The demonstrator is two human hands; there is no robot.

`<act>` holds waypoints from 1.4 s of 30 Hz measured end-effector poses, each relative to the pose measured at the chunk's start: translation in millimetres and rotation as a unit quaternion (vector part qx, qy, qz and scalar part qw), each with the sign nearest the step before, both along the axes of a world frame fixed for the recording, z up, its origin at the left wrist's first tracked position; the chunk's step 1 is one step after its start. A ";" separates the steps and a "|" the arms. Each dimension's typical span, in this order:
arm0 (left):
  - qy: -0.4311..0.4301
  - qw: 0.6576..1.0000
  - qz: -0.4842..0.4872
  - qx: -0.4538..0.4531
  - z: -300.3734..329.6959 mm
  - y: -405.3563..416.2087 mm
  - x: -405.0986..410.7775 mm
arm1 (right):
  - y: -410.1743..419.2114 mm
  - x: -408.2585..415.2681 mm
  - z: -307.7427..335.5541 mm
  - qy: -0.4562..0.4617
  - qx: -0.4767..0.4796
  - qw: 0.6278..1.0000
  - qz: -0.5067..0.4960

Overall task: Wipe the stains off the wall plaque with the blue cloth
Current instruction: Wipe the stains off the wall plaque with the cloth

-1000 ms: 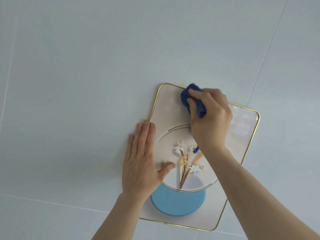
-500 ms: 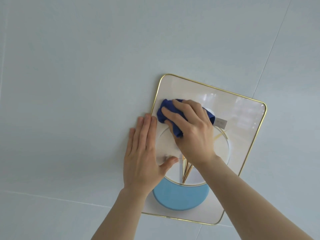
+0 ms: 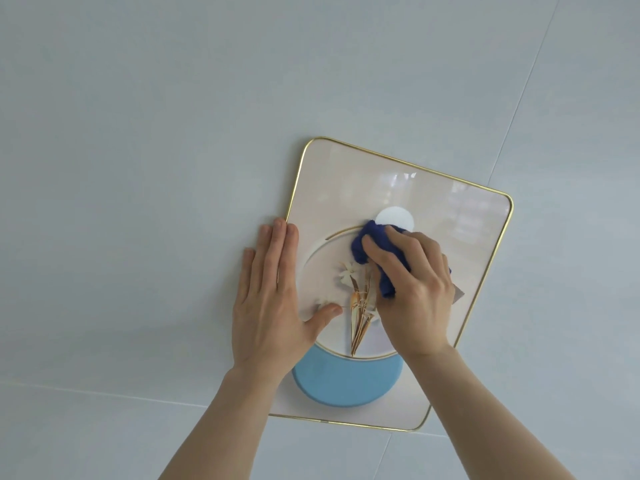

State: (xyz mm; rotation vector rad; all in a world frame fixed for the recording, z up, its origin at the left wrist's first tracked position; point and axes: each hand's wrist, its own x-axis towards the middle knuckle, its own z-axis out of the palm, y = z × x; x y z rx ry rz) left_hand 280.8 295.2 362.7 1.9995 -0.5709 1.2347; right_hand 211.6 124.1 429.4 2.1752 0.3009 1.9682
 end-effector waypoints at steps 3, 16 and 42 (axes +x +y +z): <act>0.011 1.000 0.011 0.006 2.4 -0.4 -5.2 | -2.5 -7.0 -6.8 0.017 -0.004 1.000 -0.018; 0.095 0.993 0.026 0.067 18.3 14.1 -50.6 | 25.3 -58.3 -7.5 0.286 0.091 0.949 -0.097; 0.327 0.868 -0.298 0.226 -51.9 -83.1 -183.8 | -83.3 -235.6 -118.4 0.466 0.566 0.651 0.197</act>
